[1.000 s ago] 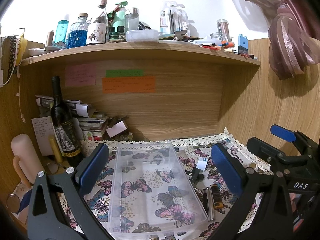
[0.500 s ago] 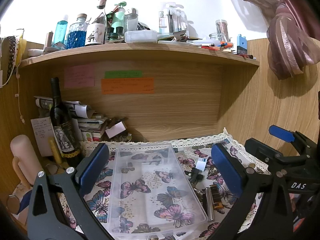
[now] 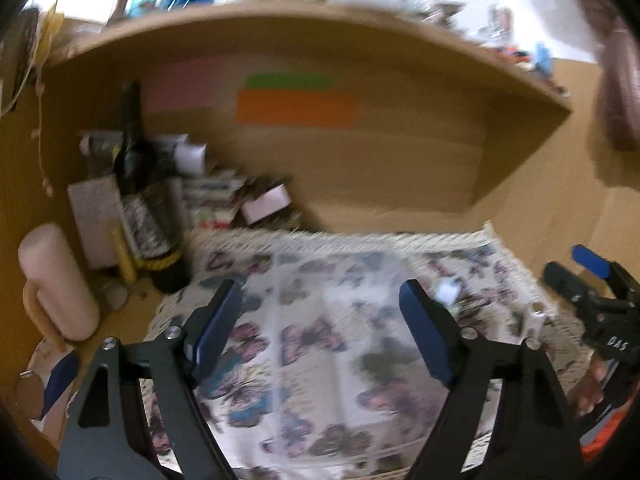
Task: Organize rigid objects
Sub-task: 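Grasp the clear box rim with the left tool while the right tool reaches the white adapter, then close the right tool on the white travel adapter and lift it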
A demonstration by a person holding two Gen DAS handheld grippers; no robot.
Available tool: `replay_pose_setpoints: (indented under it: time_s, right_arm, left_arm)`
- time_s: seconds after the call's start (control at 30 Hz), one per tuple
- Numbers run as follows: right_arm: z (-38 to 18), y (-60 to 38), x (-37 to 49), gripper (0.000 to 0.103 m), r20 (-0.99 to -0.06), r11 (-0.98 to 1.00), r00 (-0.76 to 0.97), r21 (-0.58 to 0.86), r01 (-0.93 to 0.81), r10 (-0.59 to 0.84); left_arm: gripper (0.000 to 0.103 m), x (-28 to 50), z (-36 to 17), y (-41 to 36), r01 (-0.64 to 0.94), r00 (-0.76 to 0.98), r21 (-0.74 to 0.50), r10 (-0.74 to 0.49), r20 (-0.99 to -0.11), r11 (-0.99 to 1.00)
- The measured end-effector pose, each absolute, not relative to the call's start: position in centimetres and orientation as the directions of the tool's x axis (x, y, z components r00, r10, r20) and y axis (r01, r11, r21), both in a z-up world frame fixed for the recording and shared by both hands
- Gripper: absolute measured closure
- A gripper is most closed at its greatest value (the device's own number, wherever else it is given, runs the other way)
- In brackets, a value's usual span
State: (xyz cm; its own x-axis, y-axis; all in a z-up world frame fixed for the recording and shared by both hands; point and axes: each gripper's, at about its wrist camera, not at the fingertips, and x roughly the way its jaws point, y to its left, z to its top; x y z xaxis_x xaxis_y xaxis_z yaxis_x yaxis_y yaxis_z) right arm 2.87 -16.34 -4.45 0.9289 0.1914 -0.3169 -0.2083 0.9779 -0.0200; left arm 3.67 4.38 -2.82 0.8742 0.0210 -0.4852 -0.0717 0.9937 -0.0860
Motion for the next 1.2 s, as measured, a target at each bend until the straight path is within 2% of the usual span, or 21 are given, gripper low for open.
replay_pose_setpoints:
  time_s: [0.07,0.17,0.3,0.43,0.57,0.67,0.77,0.9,1.0,1.1,1.2]
  right_arm:
    - [-4.9,-16.4,3.5,0.01,-0.344,0.978,0.921,-0.025,-0.205,0.184]
    - [-5.6,-16.4,4.6,0.018,-0.398,0.976,0.898,-0.024,-0.215,0.188]
    - [-6.5,-16.8,6.3,0.027,-0.47,0.975,0.862,-0.009,-0.22,0.19]
    - [-7.4,-17.6,8.1,0.032,-0.531,0.978,0.827,0.017,-0.208,0.185]
    - [-8.6,-18.2,10.0,0.041,-0.597,0.98,0.782,0.044,-0.195,0.182]
    - [-9.3,-18.1,11.1,0.041,-0.634,0.982,0.754,0.042,-0.186,0.17]
    - [-9.9,-17.7,12.4,0.042,-0.666,0.983,0.73,0.034,-0.178,0.156]
    - [-10.7,-17.2,14.1,0.043,-0.701,0.985,0.701,0.012,-0.173,0.132]
    - [-11.4,-16.7,15.8,0.046,-0.727,0.985,0.678,-0.014,-0.171,0.108]
    - [-12.2,-16.6,17.5,0.047,-0.751,0.985,0.655,-0.032,-0.169,0.088]
    - [-12.9,-16.4,19.1,0.053,-0.775,0.984,0.626,-0.03,-0.176,0.088]
  left_arm:
    - [0.029,4.3,-3.6,5.6,-0.109,0.851,-0.07,0.057,-0.522,0.992]
    - [0.035,5.3,-5.0,7.2,-0.136,0.807,-0.051,0.081,-0.586,0.989]
    - [0.051,6.8,-7.2,8.9,-0.126,0.725,-0.071,0.043,-0.687,0.989]
    - [0.058,8.0,-8.6,9.6,-0.092,0.659,-0.116,-0.027,-0.752,0.989]
    - [0.064,8.3,-8.3,9.7,-0.055,0.645,-0.153,-0.082,-0.76,0.987]
    - [0.065,8.6,-8.2,9.7,-0.022,0.625,-0.182,-0.129,-0.77,0.983]
    - [0.077,9.5,-9.2,9.6,-0.003,0.578,-0.208,-0.167,-0.799,0.978]
    - [0.079,10.7,-10.7,9.7,0.009,0.512,-0.265,-0.232,-0.827,0.964]
    - [0.086,11.1,-11.3,9.3,0.017,0.49,-0.274,-0.247,-0.836,0.962]
    - [0.086,11.4,-11.5,8.8,0.01,0.483,-0.239,-0.213,-0.849,0.971]
    - [0.087,11.5,-11.5,8.7,0.007,0.478,-0.225,-0.201,-0.855,0.974]
